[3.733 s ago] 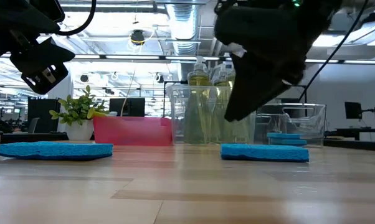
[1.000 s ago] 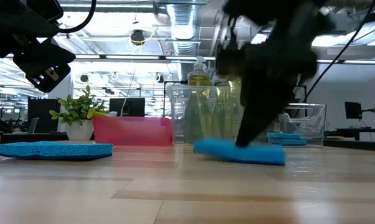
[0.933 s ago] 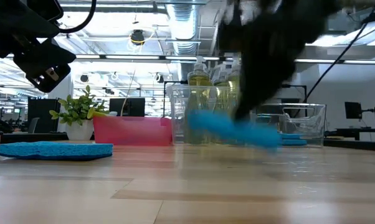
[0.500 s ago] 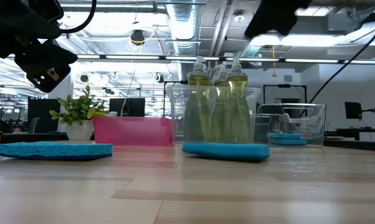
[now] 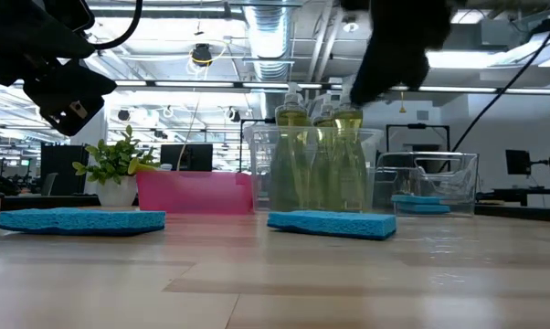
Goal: Pick & Place Kitchen Sink Supplies
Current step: Put the blue dishwashing sponge into the transparent bin
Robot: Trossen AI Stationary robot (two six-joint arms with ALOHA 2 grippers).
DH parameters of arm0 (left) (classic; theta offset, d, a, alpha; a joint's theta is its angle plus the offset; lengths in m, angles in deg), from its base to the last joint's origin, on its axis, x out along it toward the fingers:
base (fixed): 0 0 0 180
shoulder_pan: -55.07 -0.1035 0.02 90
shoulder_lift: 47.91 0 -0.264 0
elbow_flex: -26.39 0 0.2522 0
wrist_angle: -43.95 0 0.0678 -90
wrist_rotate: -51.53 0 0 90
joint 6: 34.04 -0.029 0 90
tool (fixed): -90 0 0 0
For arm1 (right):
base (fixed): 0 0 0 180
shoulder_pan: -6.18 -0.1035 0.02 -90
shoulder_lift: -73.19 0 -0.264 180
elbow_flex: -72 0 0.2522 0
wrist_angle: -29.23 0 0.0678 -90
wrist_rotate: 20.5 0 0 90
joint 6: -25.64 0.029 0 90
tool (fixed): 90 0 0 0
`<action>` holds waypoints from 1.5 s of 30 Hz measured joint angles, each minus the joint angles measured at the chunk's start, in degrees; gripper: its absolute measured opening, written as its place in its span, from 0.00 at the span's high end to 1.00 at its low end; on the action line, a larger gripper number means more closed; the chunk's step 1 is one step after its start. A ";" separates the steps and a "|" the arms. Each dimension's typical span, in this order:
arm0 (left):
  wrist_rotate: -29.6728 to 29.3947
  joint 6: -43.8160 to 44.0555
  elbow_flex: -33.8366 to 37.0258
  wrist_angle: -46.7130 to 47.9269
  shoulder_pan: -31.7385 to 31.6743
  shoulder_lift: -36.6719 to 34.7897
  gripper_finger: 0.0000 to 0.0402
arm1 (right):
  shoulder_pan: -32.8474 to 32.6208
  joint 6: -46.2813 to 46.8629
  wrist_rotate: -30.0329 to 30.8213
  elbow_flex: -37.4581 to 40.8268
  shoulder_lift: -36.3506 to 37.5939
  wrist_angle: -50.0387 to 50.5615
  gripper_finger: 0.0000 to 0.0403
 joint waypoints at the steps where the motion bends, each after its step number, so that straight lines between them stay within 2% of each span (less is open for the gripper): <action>1: 0.00 0.07 0.00 0.00 0.02 0.00 0.59 | 0.14 0.02 -0.14 0.00 -0.89 -0.14 0.77; 9: 0.00 0.10 0.00 0.00 0.00 -0.01 0.59 | 2.01 -1.68 0.26 -0.04 -7.10 -0.53 0.54; 13: 0.00 0.10 0.00 -0.02 0.00 -0.01 0.59 | 3.95 -2.25 -0.29 -0.02 -9.82 -1.22 0.49; 16: 0.00 0.10 0.00 -0.02 0.01 -0.02 0.59 | 5.80 -3.74 -3.29 -0.07 -11.73 -2.52 0.50; 24: 0.00 0.10 0.00 -0.02 0.00 0.00 0.59 | 10.38 -6.97 -11.48 -0.08 -17.11 -4.68 0.57; 32: 0.00 0.10 0.00 -0.02 0.02 -0.02 0.59 | 12.23 -7.73 -16.03 -0.31 -25.38 -7.01 0.62; 35: 0.00 0.10 0.00 -0.02 0.02 -0.02 0.59 | 12.04 -7.73 -17.89 -0.32 -27.96 -7.31 0.70; 41: 0.00 0.02 0.00 -0.02 0.02 0.00 0.59 | 10.81 -7.57 -19.78 -0.29 -28.28 -6.81 0.96; 45: 0.00 -0.30 0.00 -0.02 0.02 0.00 0.59 | 10.18 -7.53 -20.99 -0.04 -24.43 -4.89 0.96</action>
